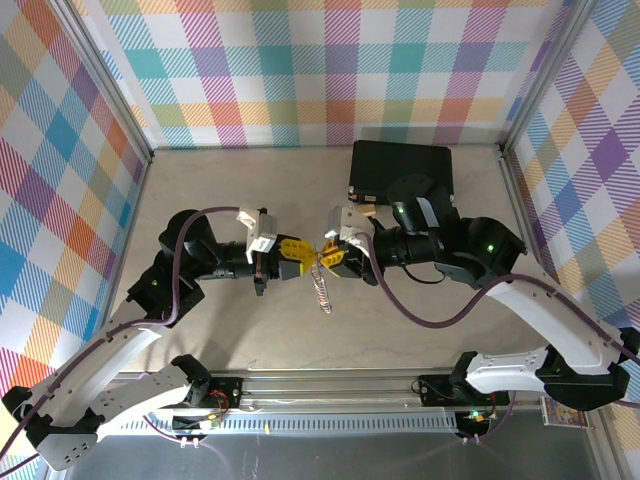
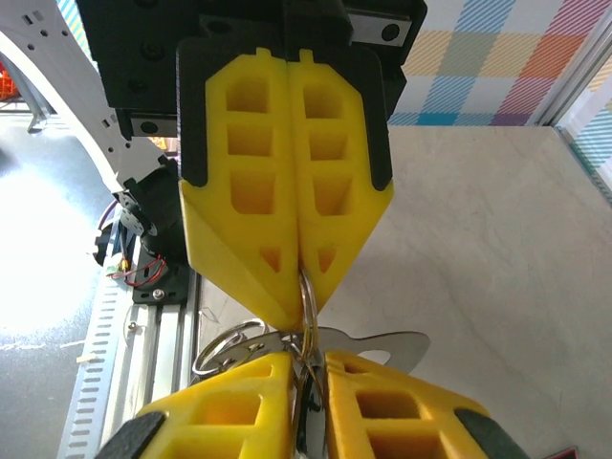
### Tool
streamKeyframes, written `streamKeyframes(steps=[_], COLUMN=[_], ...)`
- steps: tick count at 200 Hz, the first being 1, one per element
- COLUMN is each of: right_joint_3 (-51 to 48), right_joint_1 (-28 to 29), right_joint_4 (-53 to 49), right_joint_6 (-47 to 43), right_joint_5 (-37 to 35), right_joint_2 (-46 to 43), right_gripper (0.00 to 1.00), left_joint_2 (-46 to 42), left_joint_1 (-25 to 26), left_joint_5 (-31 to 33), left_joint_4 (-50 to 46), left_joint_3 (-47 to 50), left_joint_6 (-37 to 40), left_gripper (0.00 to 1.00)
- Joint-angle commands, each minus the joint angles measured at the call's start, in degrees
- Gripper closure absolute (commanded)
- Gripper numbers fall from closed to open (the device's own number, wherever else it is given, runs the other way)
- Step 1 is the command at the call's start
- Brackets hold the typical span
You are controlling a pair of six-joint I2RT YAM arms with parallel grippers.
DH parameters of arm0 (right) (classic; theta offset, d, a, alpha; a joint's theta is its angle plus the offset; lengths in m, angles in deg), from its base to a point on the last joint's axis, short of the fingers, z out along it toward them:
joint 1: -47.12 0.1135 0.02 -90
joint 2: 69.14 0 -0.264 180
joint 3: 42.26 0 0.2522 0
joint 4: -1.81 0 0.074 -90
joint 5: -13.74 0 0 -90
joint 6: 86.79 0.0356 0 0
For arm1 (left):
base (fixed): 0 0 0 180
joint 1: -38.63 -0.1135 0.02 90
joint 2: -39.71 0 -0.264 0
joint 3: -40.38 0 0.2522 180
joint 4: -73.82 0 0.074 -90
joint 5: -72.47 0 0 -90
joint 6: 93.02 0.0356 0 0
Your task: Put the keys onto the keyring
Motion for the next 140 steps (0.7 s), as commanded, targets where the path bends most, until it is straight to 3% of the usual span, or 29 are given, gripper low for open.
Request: streamKeyframes(steps=[1,59,140], right_joint_3=[-0.7,-3.9,-3.8], right_joint_1=[0.3,0.3,0.3], right_joint_4=[2.4,5.5,5.5], right_joint_6=[0.9,2.0,1.6], right_joint_5=[0.6,-0.6,0.1], right_joint_2=[-0.7,-3.6,-3.3], right_gripper=[0.80,0.81,1.00], left_joint_2=[-0.9,-1.2,-1.2], left_joint_1=[0.4,0.4,0.4], left_joint_5=[-2.0,-2.8,-3.9], left_joint_4=[8.2,13.6,17.9], left_joint_3=[1.3,2.3,3.3], left_joint_6=[-3.8,-7.5,-10.8], left_gripper=[1.00,1.00,1.00])
